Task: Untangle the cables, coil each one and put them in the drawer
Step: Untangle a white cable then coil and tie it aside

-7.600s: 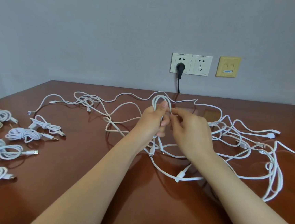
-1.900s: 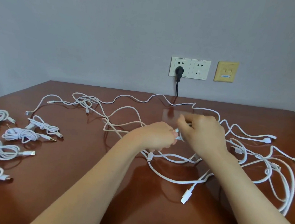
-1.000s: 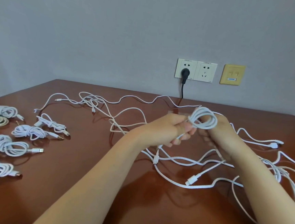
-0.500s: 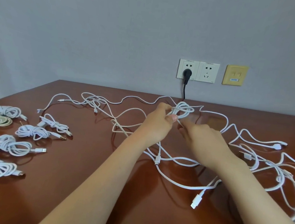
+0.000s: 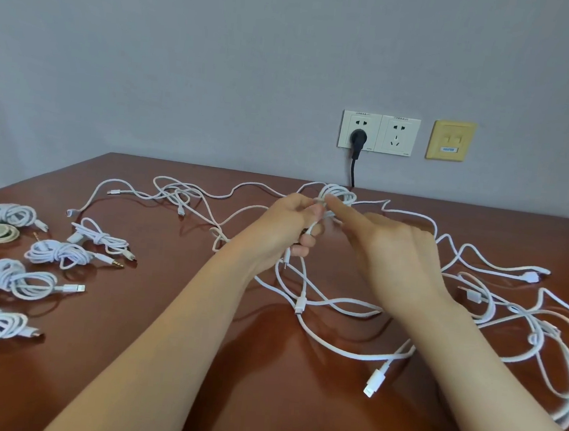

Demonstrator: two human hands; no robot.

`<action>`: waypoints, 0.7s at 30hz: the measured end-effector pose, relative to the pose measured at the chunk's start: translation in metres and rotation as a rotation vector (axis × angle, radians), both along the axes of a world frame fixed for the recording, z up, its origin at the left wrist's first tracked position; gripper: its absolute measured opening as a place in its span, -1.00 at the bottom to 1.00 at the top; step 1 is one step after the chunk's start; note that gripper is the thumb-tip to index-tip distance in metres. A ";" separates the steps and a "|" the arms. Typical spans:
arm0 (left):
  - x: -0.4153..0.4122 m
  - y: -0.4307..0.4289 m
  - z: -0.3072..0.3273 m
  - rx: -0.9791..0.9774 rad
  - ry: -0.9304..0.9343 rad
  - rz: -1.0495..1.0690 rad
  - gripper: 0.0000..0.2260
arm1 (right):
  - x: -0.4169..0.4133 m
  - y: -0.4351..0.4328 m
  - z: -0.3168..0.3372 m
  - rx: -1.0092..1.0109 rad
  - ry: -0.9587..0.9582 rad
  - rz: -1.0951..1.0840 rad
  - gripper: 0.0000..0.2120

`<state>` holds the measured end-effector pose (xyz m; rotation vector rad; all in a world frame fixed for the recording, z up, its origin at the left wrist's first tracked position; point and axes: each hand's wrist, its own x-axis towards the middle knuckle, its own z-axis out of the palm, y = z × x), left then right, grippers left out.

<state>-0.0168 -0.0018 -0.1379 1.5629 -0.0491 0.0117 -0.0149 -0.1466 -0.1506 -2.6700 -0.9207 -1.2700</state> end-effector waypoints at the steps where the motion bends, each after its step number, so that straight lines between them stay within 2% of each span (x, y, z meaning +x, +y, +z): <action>1: -0.001 0.001 0.002 -0.063 0.026 -0.026 -0.85 | 0.002 -0.003 -0.001 0.029 0.004 0.026 -0.40; 5: -0.003 0.002 0.005 -0.104 0.089 -0.069 -0.83 | 0.006 -0.009 -0.004 0.159 0.018 0.103 -0.63; 11: -0.003 0.002 0.007 -0.066 0.091 -0.081 -0.84 | 0.007 -0.012 -0.003 0.169 -0.032 0.114 -0.67; 15: -0.003 0.000 0.008 -0.058 0.052 -0.036 -0.85 | 0.007 -0.010 -0.006 0.272 -0.066 0.140 -0.72; 18: -0.003 -0.001 0.009 -0.098 0.031 -0.008 -0.86 | 0.002 -0.004 -0.008 0.406 0.049 0.058 -0.79; 21: -0.002 -0.001 0.009 -0.131 0.016 0.029 -0.87 | 0.000 0.004 -0.012 0.536 0.321 -0.011 -0.81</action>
